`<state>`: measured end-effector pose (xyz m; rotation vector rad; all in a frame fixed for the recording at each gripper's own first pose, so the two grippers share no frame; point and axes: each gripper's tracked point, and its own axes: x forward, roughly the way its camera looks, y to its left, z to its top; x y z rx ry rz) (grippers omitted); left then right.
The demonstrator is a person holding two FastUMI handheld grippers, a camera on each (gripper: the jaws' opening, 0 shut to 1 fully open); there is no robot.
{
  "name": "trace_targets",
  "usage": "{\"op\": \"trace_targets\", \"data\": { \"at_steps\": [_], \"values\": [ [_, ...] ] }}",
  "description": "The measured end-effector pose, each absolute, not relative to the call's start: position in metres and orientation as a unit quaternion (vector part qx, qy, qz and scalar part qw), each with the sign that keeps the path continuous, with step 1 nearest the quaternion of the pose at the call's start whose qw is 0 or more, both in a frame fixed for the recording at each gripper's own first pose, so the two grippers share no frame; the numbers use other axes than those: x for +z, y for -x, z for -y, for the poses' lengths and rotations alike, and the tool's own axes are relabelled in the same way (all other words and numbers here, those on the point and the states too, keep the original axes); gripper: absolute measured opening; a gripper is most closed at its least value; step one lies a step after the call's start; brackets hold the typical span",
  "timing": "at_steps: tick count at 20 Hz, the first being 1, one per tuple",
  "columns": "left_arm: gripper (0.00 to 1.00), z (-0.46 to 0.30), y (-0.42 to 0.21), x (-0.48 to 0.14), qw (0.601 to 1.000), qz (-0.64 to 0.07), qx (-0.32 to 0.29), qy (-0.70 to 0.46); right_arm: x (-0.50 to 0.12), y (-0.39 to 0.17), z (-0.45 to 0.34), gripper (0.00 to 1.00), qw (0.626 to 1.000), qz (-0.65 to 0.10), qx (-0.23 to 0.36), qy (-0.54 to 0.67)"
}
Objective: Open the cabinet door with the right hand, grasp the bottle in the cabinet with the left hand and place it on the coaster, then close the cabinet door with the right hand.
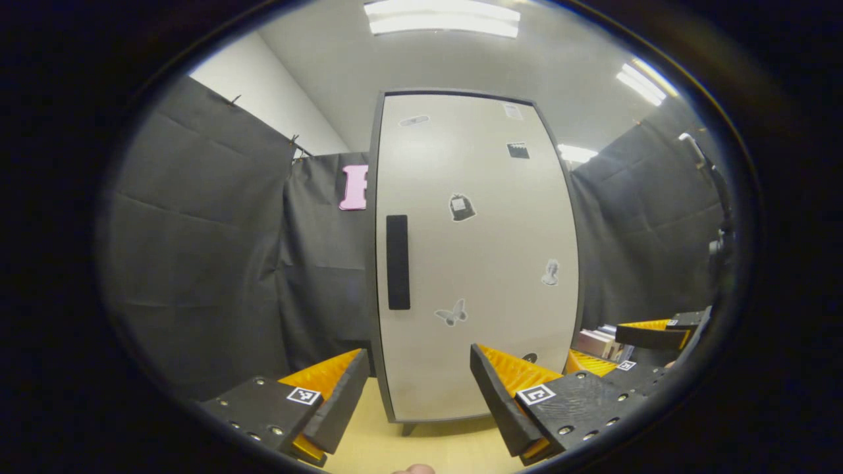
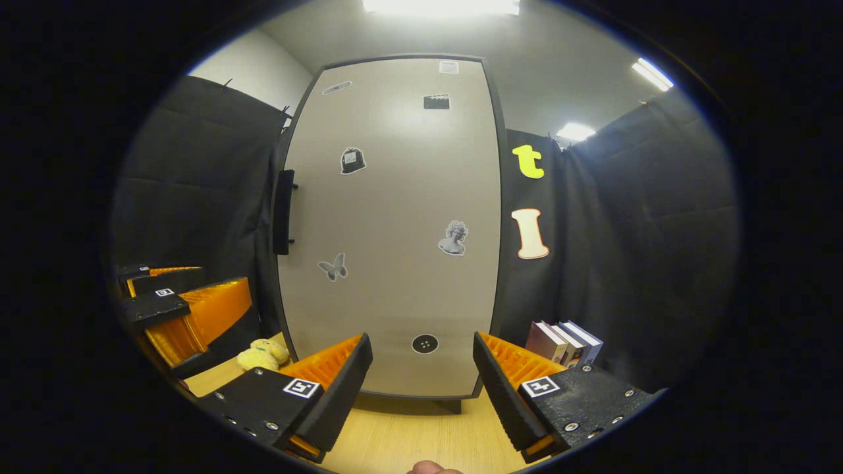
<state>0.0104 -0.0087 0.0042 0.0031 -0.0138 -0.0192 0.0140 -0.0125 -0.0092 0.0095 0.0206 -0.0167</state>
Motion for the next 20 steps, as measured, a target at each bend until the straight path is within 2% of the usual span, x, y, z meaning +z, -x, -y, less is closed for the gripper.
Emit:
{"op": "trace_targets", "data": {
  "at_steps": [1,6,7,12,16,20],
  "values": [
    [0.89,0.009,-0.011,0.002,1.0,0.003,-0.011,-0.001,-0.013,-0.015,0.011,0.95,1.0,-0.018,-0.007,0.0],
    [0.94,0.006,-0.022,0.0,1.0,0.0,-0.009,-0.003,-0.009,-0.018,0.013,0.95,1.0,-0.017,-0.011,-0.023],
    [0.89,0.004,-0.025,0.002,1.0,0.001,-0.007,-0.006,-0.006,-0.02,0.014,0.95,1.0,-0.013,-0.011,-0.021],
    [0.94,0.01,-0.031,0.006,1.0,0.003,-0.014,-0.012,0.009,-0.026,0.012,0.95,1.0,0.001,-0.01,-0.027],
    [0.92,0.012,-0.031,0.003,1.0,-0.002,-0.017,-0.014,0.016,-0.028,0.011,0.95,1.0,0.007,-0.007,-0.024],
    [0.94,0.013,-0.024,0.002,1.0,-0.005,-0.022,-0.012,0.032,-0.036,0.013,0.95,1.0,0.02,-0.007,-0.021]
  ]
}}
